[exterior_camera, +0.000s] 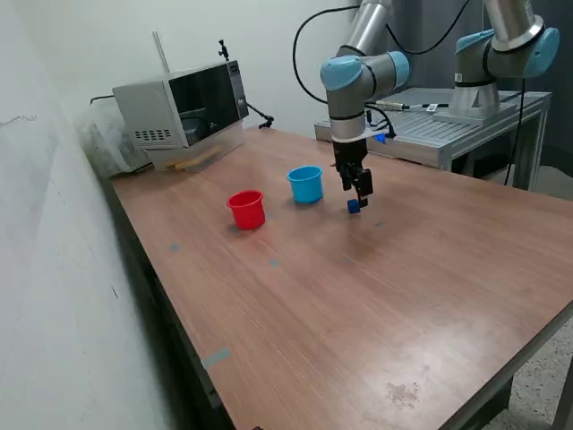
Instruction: Place red objects in the red bin, and blue objects in the blue bin.
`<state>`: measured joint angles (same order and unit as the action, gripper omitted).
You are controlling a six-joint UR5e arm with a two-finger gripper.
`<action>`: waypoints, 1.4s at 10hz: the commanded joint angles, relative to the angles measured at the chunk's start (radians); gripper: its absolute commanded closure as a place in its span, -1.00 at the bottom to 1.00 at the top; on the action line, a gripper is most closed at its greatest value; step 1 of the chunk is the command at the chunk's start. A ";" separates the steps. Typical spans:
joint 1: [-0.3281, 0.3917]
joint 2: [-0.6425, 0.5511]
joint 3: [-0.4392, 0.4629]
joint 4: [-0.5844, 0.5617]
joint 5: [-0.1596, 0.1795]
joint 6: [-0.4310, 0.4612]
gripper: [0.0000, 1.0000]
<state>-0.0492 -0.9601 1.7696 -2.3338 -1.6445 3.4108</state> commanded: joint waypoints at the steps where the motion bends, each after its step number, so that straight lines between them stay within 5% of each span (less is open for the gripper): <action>1: -0.001 0.015 -0.012 0.001 0.000 -0.001 -1.00; 14: -0.011 0.035 -0.024 0.001 0.000 -0.001 -1.00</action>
<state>-0.0575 -0.9265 1.7472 -2.3332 -1.6446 3.4100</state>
